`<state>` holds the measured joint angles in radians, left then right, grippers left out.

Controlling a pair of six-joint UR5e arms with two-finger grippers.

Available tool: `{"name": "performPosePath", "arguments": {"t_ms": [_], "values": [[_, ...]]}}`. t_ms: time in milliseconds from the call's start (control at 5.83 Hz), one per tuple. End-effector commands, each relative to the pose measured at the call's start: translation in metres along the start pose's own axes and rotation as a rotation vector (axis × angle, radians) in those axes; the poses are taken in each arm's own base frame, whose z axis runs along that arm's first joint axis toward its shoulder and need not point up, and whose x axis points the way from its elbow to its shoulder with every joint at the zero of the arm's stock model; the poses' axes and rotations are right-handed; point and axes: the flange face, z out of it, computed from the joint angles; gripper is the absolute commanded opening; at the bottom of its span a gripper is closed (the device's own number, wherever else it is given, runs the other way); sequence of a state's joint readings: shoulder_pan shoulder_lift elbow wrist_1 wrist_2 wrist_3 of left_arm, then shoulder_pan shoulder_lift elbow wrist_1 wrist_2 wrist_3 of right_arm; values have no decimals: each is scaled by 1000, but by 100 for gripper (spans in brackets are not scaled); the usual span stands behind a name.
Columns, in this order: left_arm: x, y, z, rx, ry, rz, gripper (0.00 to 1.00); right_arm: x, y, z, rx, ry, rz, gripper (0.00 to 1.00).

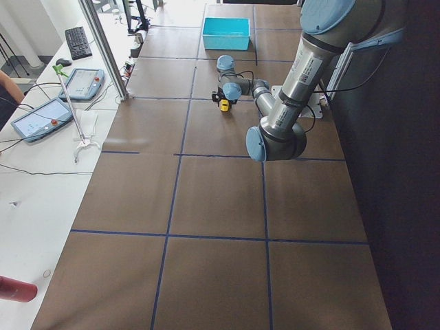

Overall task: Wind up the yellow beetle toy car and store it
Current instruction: 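Lift the left gripper off the car, letting it roll toward the bin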

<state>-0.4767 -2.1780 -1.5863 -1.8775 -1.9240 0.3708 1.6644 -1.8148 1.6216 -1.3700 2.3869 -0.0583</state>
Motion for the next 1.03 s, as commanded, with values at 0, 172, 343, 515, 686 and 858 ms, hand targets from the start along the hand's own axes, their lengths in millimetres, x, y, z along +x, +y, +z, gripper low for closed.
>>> {"name": "performPosePath", "arguments": {"t_ms": [0, 172, 343, 515, 686, 858], "values": [[10, 60, -40, 13, -33, -17, 100, 0, 1, 0, -1, 0, 1, 100], [11, 79, -58, 23, -34, -26, 100, 0, 0, 0, 1, 0, -1, 100], [11, 111, -70, 1, -47, 10, 100, 0, 0, 0, 1, 0, -1, 100], [10, 136, -86, 15, -11, -8, 100, 0, 0, 0, 0, 0, -2, 100], [-3, 159, -103, 14, -22, -40, 100, 0, 1, 0, -1, 0, 1, 100], [7, 179, -105, -4, -10, -55, 100, 0, 1, 0, 0, 0, 0, 100]]}}
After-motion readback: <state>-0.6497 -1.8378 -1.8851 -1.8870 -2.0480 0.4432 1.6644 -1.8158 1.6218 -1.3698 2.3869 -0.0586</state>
